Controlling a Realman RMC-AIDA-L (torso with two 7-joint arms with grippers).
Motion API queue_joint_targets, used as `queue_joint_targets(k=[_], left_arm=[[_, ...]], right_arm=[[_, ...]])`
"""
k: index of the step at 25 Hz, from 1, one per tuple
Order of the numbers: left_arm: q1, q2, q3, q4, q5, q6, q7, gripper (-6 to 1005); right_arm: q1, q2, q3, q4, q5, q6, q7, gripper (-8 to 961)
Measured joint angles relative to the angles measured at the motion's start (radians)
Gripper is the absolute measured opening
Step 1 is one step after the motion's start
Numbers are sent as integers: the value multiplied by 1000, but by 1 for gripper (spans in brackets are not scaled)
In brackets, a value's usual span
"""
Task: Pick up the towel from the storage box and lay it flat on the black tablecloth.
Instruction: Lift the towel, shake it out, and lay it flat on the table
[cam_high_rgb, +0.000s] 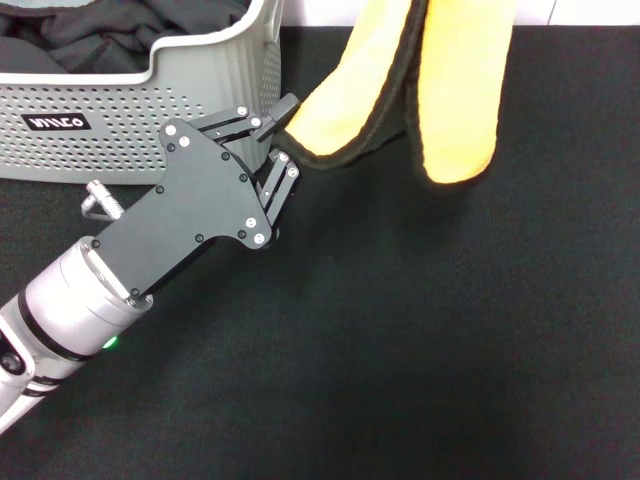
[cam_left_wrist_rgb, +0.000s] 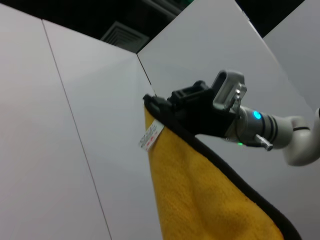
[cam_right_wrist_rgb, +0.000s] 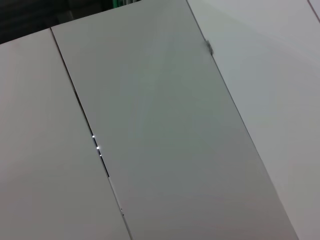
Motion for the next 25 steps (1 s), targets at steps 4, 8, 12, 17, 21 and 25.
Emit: queue_joint_targets(k=[4,8,12,17,21,25], left_arm=[[-1,0,5,0,0,10,2,184],[-2,0,12,0,1,18,4,191],[-14,5,45,-6,6,17,15,199],[-22,2,48,-7,22,11,15,209],[-20,-1,48,-6,19,9,12,221],[-13,-2,46,-1,19,15,16,243]], right_arm=[[1,-1,0,15,0,-4,-4,27],[0,-2,0,15,0,-15,-7,27],[-2,-2,0,16,0,-24,-10,27],[2,-1,0,17,0,-36,-11,27],[9,1,0,31,0,-37,-11,27],[9,2,0,40,0,-37,-11,27]])
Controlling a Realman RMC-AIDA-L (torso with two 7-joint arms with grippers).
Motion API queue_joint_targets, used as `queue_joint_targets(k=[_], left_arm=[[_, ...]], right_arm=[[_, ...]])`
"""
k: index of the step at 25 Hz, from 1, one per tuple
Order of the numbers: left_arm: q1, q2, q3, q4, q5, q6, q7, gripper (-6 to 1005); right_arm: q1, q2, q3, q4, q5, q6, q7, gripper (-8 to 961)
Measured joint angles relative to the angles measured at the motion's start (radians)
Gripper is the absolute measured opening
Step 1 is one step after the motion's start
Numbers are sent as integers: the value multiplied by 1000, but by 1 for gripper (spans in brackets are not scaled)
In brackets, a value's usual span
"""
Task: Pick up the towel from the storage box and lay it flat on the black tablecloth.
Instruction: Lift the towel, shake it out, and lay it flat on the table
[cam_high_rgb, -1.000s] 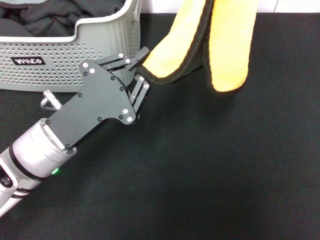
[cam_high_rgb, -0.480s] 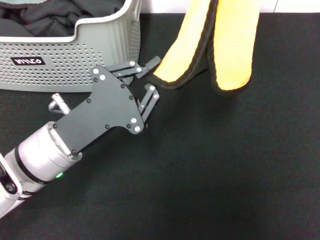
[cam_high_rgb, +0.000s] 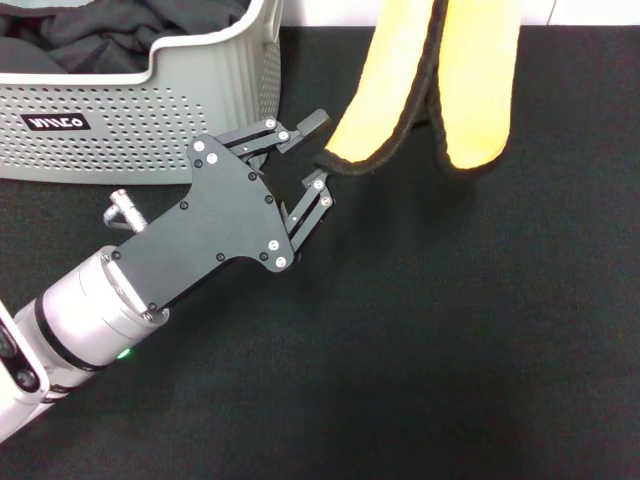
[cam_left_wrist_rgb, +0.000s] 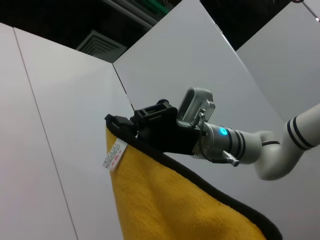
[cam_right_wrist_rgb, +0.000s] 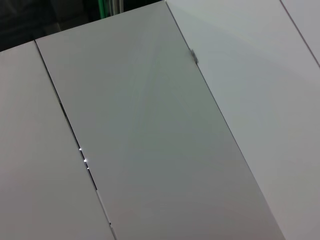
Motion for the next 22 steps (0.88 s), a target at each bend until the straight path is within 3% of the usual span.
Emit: queue_joint_targets(k=[10,17,20,22], left_arm=[[-2,-3,2,2,-2,3,-9,270],[-10,3,-8,1,-57,4,-141,233],[-12,4,-8,1,-59,4,-155,51],[-16,5,-8,1,-59,4,-156,50]], right_arm=[[0,9,0,4,-1,-5,-1,28],[1,10,-9,15,-10,-14,-15,28],[4,8,-11,35,-11,-16,-24,28],[12,3,-11,65,-11,-16,-38,28]])
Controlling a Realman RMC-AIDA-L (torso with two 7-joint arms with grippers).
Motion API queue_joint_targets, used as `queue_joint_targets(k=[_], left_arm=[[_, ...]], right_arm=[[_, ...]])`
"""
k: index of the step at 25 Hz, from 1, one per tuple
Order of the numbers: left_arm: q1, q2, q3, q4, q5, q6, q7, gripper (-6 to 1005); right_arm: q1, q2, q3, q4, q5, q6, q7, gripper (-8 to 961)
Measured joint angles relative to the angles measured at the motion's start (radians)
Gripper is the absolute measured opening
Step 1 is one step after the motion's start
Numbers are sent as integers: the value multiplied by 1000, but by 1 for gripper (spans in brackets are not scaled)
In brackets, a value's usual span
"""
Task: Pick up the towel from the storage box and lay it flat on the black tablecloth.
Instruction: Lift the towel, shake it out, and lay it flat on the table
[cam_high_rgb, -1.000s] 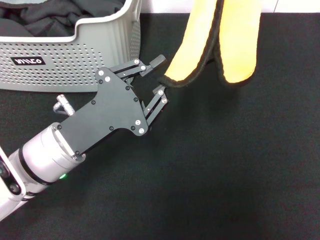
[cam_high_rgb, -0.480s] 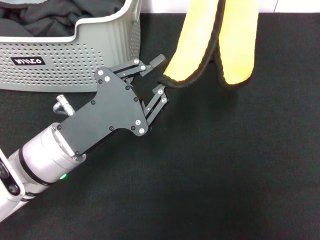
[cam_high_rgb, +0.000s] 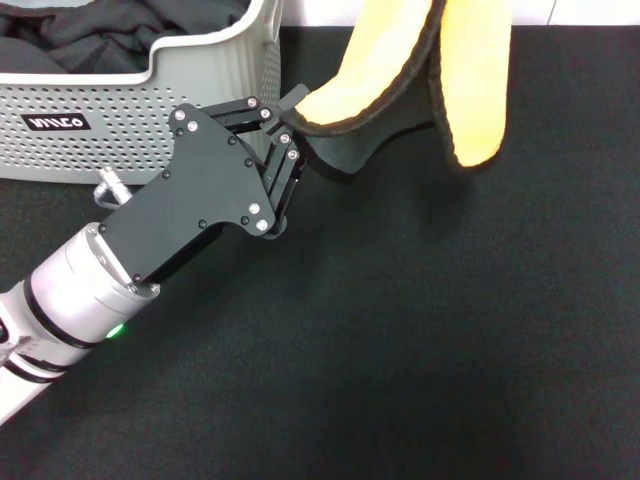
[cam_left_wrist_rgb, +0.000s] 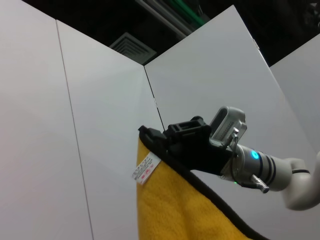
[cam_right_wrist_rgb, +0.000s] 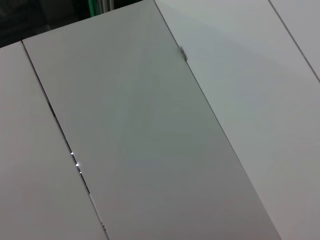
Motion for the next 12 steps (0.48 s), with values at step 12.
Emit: queue_joint_targets(k=[12], left_arm=[[-29,-4,17,-12,28,-38,2,105]], right_arm=[[13,-3,9,28,2,-24,-15,28]])
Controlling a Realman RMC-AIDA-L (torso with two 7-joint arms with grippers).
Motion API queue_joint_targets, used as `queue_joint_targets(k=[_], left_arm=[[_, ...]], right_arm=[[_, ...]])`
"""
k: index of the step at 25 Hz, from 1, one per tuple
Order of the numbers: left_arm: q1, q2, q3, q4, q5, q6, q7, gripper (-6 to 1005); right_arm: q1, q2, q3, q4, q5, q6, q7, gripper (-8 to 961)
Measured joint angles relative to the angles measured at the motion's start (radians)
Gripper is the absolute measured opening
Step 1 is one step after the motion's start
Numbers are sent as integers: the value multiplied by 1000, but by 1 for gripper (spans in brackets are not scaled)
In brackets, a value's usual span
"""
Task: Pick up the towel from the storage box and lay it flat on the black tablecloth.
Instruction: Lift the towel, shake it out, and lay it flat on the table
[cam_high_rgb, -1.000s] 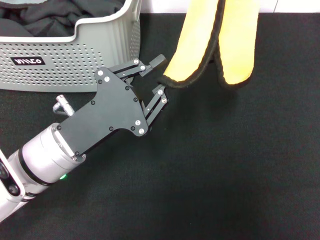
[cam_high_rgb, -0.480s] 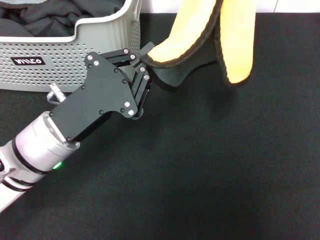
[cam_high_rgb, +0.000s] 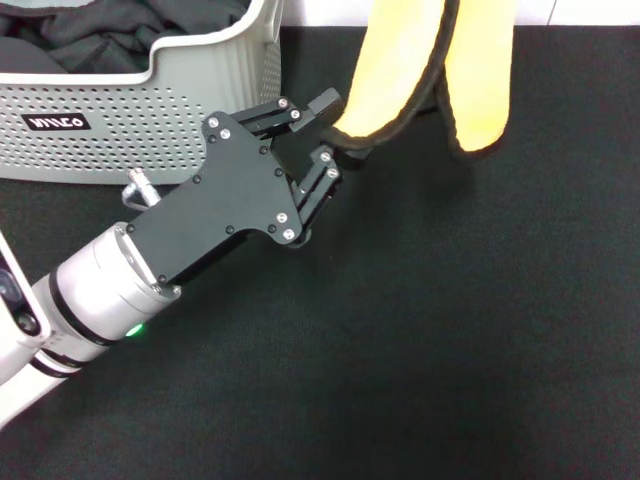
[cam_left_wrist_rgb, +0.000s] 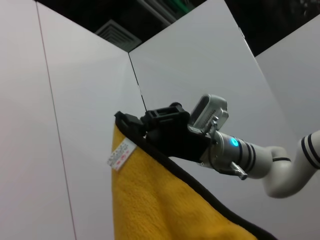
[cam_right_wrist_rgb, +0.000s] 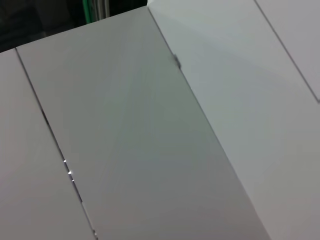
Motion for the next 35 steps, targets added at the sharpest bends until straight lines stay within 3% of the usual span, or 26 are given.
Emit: queue_joint_targets(k=[2,6,13,21,30,35], left_arm=[[-2,-1,11,1,0,-4,4,117],[-9,1,39,11,3,-37,5,251],[-17,-2,57,13,4,-50,13,310],[-19,-4,51,14,-12,-57,14,314],[17,-4,55,14,-78,-104,220,318],[24,-4,57,14,-91,-105,238,320]], right_arm=[[1,2,0,0,0,-8,0,28],[8,6,-4,0,0,-31,0,28],[36,13,-16,17,-3,-48,0,29],[42,15,-26,26,-5,-51,-2,29],[47,19,-24,26,7,-53,2,29],[48,25,-18,26,7,-53,8,29]])
